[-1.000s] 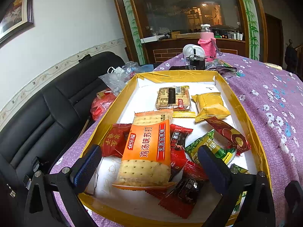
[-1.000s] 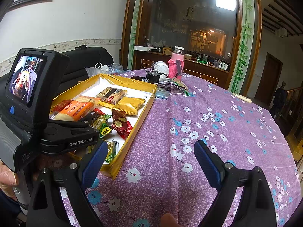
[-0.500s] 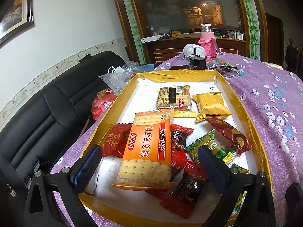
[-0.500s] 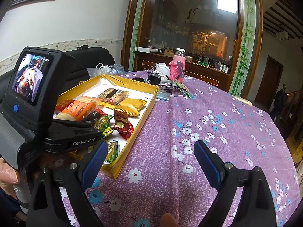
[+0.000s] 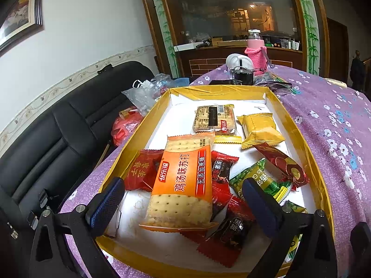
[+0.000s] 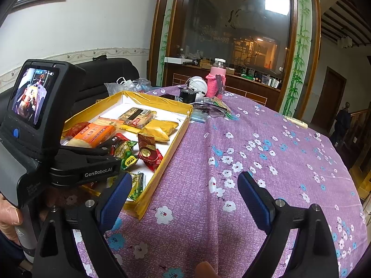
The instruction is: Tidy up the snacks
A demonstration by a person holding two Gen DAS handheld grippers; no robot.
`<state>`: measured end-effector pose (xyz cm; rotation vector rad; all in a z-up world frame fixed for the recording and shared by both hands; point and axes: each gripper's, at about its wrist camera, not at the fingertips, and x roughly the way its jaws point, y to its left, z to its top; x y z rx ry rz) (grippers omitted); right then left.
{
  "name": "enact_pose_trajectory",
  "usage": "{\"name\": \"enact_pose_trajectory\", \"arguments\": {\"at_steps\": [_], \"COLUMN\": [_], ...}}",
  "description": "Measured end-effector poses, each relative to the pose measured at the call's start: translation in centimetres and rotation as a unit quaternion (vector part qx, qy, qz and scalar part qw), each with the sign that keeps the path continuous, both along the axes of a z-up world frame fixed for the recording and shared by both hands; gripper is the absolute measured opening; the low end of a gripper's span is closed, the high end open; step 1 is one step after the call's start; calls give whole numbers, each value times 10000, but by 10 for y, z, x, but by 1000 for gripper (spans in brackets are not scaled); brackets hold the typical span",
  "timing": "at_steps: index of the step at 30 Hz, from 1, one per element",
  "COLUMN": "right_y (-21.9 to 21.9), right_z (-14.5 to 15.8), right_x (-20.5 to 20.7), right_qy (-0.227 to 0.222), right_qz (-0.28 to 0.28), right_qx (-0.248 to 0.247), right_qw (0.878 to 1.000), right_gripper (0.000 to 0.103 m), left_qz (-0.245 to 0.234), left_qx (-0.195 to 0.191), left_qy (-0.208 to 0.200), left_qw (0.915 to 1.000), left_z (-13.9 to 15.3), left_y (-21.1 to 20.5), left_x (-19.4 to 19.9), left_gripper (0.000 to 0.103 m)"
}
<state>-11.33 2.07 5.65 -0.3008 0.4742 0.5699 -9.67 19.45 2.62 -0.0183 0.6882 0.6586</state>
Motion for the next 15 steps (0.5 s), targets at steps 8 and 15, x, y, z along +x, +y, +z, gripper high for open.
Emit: {"name": "enact_pose_trajectory", "arguments": {"at_steps": [8,15], "right_y": [-1,-1], "right_z": [0,0], "right_x": [0,0], "right_qy": [-7,-5], "right_qz": [-4,-5], "right_qx": [5,6], "right_qw": [10000,10000], "right_gripper": [92,92], "left_qz": [-11,-4], "left_qx": [1,9], "left_qy": [11,6], "left_qw": [10000,10000], "left_z": [0,0], "left_y": [0,-1], "left_x": [-1,-1], "left_gripper": [102,102]}}
